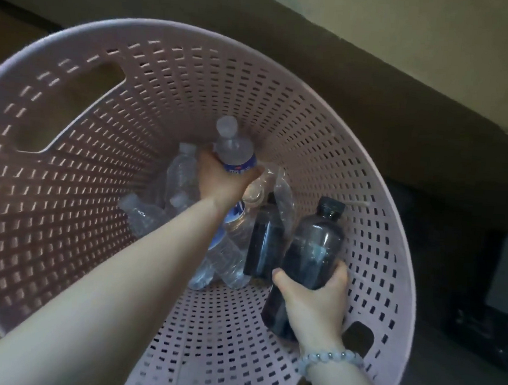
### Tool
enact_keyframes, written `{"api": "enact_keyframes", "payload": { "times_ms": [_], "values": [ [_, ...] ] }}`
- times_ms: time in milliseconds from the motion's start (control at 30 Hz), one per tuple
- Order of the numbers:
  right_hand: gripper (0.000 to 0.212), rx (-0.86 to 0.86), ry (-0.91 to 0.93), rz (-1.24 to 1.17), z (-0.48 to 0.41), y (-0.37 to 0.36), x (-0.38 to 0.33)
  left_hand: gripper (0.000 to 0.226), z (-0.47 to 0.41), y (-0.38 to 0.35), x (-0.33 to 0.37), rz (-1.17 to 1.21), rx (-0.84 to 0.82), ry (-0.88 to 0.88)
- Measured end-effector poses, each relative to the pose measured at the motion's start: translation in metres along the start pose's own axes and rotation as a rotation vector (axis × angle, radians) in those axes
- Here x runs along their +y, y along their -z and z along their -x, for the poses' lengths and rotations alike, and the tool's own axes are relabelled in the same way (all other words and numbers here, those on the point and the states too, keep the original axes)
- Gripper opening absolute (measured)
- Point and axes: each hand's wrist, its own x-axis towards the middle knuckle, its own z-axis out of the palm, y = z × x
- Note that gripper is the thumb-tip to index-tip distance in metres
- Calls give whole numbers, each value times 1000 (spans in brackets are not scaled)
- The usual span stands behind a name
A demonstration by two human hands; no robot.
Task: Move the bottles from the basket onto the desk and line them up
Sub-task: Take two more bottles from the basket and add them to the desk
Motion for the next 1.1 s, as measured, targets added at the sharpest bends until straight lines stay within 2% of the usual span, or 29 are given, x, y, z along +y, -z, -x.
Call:
{"api": "enact_keyframes", "payload": {
  "times_ms": [167, 367, 533, 733, 900, 1100],
  "values": [
    [75, -23, 14, -13, -8, -2, 4, 95, -1, -26, -12, 51, 102, -7],
    [69, -64, 20, -37, -13, 2, 12, 101, -7, -48, -13, 81, 122, -81],
    [67, -66, 63, -21, -21, -2, 24, 90, -8, -53, -20, 112, 167, -127],
    [78, 10, 106, 42, -33, -4, 40, 63, -15, -58, -23, 39, 99, -150],
    [77, -50, 81, 25, -25, 2, 27, 68, -16, -46, -18, -11, 61, -179],
    [72, -67, 67, 39, -15, 5, 15, 66, 1, -12, 19, 38, 82, -256]
  ]
}}
